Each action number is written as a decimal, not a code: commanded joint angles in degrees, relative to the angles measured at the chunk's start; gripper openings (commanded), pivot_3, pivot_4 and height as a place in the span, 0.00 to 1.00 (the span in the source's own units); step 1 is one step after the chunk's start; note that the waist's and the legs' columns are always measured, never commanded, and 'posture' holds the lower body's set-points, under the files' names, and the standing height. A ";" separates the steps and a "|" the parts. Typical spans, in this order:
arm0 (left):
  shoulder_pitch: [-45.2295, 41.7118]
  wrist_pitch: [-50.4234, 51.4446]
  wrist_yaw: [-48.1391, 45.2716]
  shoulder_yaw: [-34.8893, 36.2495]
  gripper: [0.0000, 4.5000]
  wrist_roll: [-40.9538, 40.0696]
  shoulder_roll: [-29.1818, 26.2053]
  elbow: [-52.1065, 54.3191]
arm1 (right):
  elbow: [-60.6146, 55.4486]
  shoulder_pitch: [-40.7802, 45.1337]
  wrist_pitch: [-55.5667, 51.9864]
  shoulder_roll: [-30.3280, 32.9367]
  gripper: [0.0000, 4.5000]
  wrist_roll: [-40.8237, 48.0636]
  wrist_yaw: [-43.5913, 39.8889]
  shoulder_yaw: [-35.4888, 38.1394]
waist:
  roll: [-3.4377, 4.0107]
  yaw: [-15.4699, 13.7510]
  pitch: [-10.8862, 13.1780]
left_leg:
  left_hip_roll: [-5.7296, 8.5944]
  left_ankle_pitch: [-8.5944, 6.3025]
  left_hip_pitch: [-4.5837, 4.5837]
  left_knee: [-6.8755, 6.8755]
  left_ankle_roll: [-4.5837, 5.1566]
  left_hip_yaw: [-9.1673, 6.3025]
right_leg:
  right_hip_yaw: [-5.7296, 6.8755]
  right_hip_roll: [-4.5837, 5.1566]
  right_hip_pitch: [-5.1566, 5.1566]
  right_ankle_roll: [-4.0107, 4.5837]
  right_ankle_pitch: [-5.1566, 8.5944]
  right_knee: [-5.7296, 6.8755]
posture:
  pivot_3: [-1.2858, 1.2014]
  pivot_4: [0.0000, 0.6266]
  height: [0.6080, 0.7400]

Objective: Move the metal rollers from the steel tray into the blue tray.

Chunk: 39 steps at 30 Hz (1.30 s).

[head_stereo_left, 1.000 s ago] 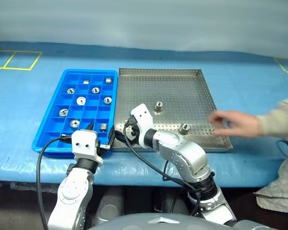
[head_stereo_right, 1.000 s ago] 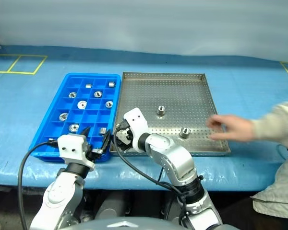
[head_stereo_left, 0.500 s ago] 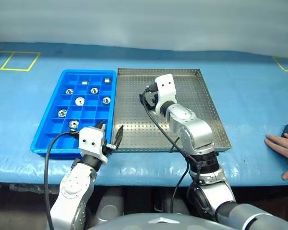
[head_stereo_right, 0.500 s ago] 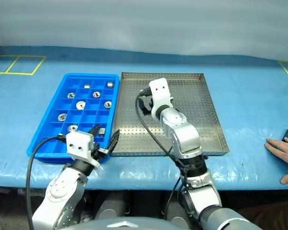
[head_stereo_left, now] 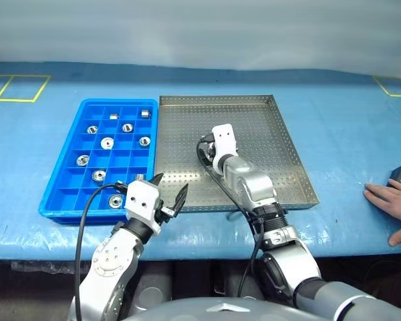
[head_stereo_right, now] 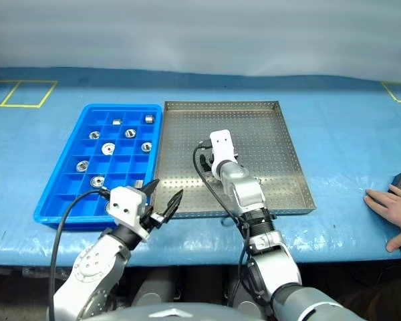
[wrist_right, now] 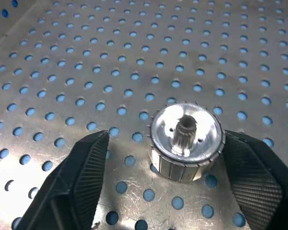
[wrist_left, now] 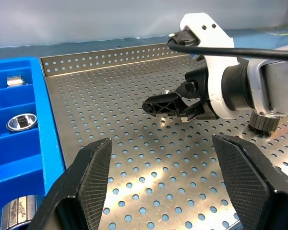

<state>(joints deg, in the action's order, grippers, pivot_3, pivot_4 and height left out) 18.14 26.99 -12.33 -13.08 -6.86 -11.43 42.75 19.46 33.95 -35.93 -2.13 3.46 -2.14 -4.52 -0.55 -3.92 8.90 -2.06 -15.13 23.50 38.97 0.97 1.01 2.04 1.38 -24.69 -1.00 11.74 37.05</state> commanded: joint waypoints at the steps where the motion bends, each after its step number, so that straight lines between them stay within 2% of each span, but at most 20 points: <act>1: 0.15 -0.59 0.80 -0.54 0.81 0.34 0.28 1.16 | -0.35 1.63 2.79 0.06 0.56 -0.03 -0.46 0.90 | 0.00 -0.06 0.00 | 0.00 0.00 0.00 0.00 0.00 -0.01 | 0.00 0.00 0.00 0.00 0.00 0.00 | 0.61 0.24 1.00; 3: 0.31 -0.66 1.21 -0.56 0.81 0.48 0.33 1.28 | -0.66 1.74 2.92 0.08 0.43 -0.04 -0.94 0.79 | 0.00 -0.13 0.00 | 0.00 0.00 0.00 0.00 0.00 -0.01 | 0.00 -0.01 0.00 -0.01 -0.01 0.00 | 0.62 0.24 1.00; 4: 0.41 -0.74 1.57 -0.53 0.81 0.67 0.40 1.37 | -1.03 1.84 2.93 0.10 0.40 -0.10 -1.21 0.62 | 0.01 -0.17 0.01 | 0.00 0.00 0.00 0.00 0.00 -0.01 | 0.00 -0.01 0.00 -0.01 -0.01 0.00 | 0.62 0.24 1.00; 9: 1.50 -2.02 4.60 0.68 0.81 1.76 1.77 1.96 | -5.37 4.07 2.43 -0.75 0.40 -0.05 -3.78 -1.73 | 0.04 -0.26 0.03 | -0.01 0.00 0.00 -0.01 0.00 -0.01 | 0.00 -0.02 -0.02 -0.04 -0.02 0.01 | 0.64 0.24 1.00; 16: 3.81 -5.24 12.21 4.59 0.81 5.34 6.74 2.86 | -10.14 8.91 0.92 -6.08 0.40 0.70 -8.75 -7.97 | 0.07 -1.17 0.05 | -0.03 0.00 0.00 -0.11 0.00 -0.06 | 0.03 -0.06 -0.07 -0.12 -0.07 0.02 | 0.68 0.24 1.00; 25: 8.75 -5.93 15.08 5.85 0.81 7.71 8.19 6.12 | -2.54 12.31 4.48 -10.14 0.40 1.10 -11.92 -12.50 | 0.05 -6.28 0.05 | 0.01 0.00 0.10 -0.14 0.00 -0.23 | 0.19 0.05 -0.03 -0.01 0.02 -0.12 | 0.73 0.24 1.00; 34: 10.36 -6.32 15.10 5.31 0.81 8.43 8.54 6.77 | 3.72 13.12 6.77 -9.57 0.40 1.54 -12.75 -12.41 | 0.06 -10.97 0.05 | 0.00 -0.01 0.19 -0.14 -0.01 -0.21 | 0.32 -0.04 -0.13 0.01 0.04 -0.11 | 0.73 0.24 1.00; 39: 9.96 -6.66 13.77 5.22 0.81 7.90 8.06 6.26 | 6.05 12.77 7.32 -9.17 0.40 1.19 -13.32 -12.49 | 0.06 -12.21 0.05 | 0.01 -0.01 0.26 -0.14 -0.02 -0.08 | 0.34 -0.03 -0.17 0.00 0.04 -0.12 | 0.72 0.24 1.00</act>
<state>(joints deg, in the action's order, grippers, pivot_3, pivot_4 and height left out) 28.24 21.80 2.00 -7.39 1.15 -3.33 46.31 26.42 44.67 -30.18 -7.83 4.58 -15.06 -17.42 -0.49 -16.13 8.95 -2.05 -15.13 23.76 38.83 0.95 0.95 2.38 1.35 -24.87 -0.99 11.78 36.93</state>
